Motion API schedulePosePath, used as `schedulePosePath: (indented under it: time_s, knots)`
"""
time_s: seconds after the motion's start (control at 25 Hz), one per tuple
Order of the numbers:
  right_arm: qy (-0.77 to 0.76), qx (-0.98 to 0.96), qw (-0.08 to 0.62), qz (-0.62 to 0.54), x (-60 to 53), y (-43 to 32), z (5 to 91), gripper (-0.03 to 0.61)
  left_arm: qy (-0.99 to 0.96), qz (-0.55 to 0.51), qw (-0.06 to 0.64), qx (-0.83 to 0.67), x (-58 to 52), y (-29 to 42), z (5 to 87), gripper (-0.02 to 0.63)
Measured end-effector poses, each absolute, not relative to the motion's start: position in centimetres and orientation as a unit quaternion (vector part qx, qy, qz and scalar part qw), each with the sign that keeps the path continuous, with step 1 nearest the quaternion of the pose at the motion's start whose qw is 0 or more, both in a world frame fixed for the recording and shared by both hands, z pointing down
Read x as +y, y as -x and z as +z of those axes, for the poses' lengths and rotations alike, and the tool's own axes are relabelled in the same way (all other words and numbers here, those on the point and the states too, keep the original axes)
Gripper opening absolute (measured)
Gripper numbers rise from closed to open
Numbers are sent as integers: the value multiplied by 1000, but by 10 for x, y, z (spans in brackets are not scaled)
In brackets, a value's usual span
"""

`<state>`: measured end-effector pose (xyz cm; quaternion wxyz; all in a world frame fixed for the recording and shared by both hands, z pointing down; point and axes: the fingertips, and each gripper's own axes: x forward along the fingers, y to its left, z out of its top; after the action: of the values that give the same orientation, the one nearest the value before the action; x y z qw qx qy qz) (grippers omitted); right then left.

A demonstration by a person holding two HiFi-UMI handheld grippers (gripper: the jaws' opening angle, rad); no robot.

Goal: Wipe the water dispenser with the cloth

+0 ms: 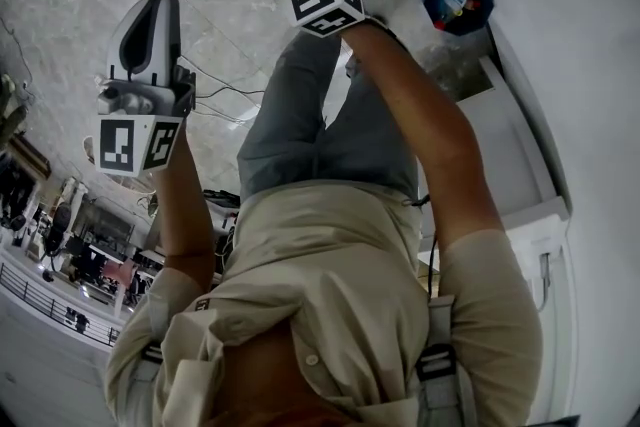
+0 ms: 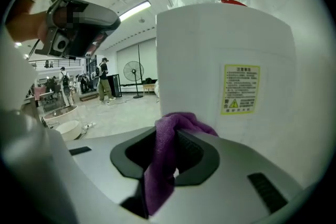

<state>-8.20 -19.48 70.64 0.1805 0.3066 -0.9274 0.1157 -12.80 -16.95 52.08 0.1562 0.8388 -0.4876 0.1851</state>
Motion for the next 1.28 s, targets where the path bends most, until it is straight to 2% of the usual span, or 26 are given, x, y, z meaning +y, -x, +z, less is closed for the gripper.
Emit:
schedulePosePath:
  time_s: [0.4, 0.64, 0.76, 1.08, 1.28]
  knots:
    - [-456, -857, 213, 111, -299, -33, 753, 97, -833, 194, 160, -493, -160, 139, 544, 19]
    - [-532, -814, 198, 121, -339, -84, 765, 97, -831, 198, 164, -494, -155, 144, 562, 20]
    - [-510, -826, 203, 125, -323, -61, 771, 98, -831, 198, 166, -492, -155, 145, 566, 18]
    - [-375, -886, 218, 165, -217, 62, 798, 98, -839, 195, 163, -481, -165, 135, 570, 18]
    - [-318, -907, 233, 149, -193, 90, 808, 98, -838, 200, 162, -481, -166, 139, 575, 19]
